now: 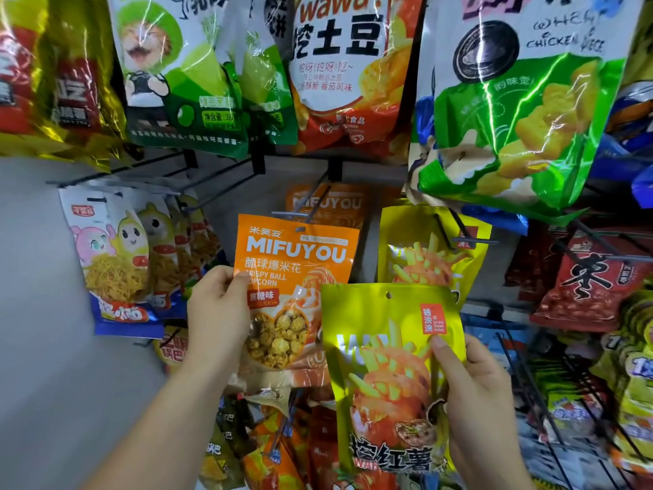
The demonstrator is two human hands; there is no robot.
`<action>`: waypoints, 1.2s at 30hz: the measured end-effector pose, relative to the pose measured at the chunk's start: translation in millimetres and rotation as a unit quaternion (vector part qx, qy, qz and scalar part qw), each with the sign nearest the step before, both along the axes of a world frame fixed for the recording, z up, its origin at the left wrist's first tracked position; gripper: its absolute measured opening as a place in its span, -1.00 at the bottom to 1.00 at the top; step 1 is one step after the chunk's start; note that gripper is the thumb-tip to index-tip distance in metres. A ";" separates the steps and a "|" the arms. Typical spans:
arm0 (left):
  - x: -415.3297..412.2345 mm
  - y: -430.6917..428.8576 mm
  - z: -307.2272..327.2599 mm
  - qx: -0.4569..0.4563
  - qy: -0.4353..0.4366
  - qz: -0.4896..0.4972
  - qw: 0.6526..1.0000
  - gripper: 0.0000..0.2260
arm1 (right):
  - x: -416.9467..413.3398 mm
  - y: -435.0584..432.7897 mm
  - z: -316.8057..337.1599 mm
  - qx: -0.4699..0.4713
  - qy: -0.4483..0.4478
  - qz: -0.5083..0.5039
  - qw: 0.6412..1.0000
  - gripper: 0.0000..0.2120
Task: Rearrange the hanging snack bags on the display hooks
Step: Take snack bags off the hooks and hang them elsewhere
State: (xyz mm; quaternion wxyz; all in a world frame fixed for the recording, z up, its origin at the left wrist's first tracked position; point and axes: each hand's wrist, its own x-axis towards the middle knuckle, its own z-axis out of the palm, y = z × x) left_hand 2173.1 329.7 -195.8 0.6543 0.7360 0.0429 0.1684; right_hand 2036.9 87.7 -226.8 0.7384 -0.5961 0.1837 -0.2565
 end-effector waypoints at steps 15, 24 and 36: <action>99.5 -49.1 -4.2 0.061 -0.036 0.015 0.997 -0.81 | 6.3 10.4 2.7 -0.026 0.012 -0.071 0.997 -0.84; 133.0 -66.3 -10.9 0.070 -0.013 0.003 0.997 -0.76 | 7.4 14.6 -3.0 -0.058 0.045 -0.132 0.988 -0.85; 35.2 -81.9 -61.9 0.079 -0.157 -0.089 0.980 -0.87 | -1.6 -3.4 -11.4 -0.056 0.033 -0.139 0.988 -0.86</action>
